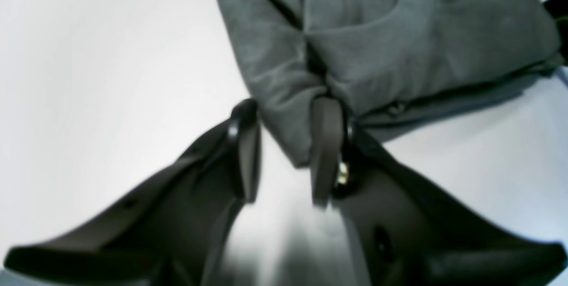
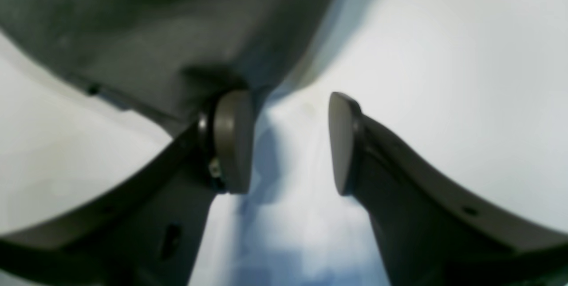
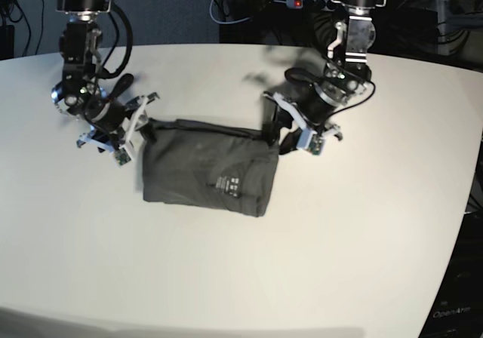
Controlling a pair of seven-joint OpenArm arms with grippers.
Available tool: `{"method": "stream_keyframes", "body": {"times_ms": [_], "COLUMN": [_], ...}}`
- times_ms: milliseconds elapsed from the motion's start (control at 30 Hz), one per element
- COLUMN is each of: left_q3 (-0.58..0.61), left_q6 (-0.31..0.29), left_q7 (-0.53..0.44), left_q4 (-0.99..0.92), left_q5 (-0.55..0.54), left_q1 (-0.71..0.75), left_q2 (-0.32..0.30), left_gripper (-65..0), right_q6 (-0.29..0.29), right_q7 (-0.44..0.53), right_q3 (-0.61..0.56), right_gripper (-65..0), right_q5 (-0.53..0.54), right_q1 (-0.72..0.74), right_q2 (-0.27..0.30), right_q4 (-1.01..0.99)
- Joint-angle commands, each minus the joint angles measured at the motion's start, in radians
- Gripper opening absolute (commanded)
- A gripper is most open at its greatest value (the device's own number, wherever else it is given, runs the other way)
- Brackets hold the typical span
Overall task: Fold the T-shirt properly
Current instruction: 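Push the shirt's side with the left gripper, rotating the bundle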
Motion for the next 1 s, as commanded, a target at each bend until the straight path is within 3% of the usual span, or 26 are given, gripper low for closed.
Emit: {"method": "stream_keyframes", "body": {"times_ms": [0,167,300,567,767,967], "left_q3": [-0.001,-0.002,0.004,0.009,0.009,0.009], "left_q6": [0.005,0.011,0.080,0.091,0.092,0.092], "left_q7": [0.014,0.014,0.056,0.111,0.099,0.010], "left_q4": [-0.005,-0.037,-0.043,-0.118,-0.312,-0.408], "left_q5": [0.027,0.068,0.082,0.105,0.143,0.143], "left_q1": [-0.022,-0.092,-0.144,-0.292,-0.425,-0.500], "left_q2": [0.007,0.008,0.004,0.005,0.041,0.074], "left_gripper": [-45.5,-45.5,-45.5,-45.5,-45.5,-45.5], "right_q6": [0.032,0.032,0.032,0.032,0.032,0.032], "right_q7": [-0.087,-0.087,-0.087,-0.098,-0.156,-0.168], "right_q3": [-0.008,-0.010,-0.011,-0.010,-0.010,-0.033], "right_gripper": [-37.9,-37.9,-37.9,-37.9,-37.9,-37.9], "right_q5": [-0.033,-0.032,-0.032,-0.032,-0.032,-0.032], "right_q1": [-0.018,-0.047,-0.062,-0.088,-0.096,-0.121], "right_q2": [-0.002,-0.039,-0.071,-0.108,-0.110,-0.108], "right_q4": [-0.008,-0.008,-0.007,-0.007,0.009,0.084]}}
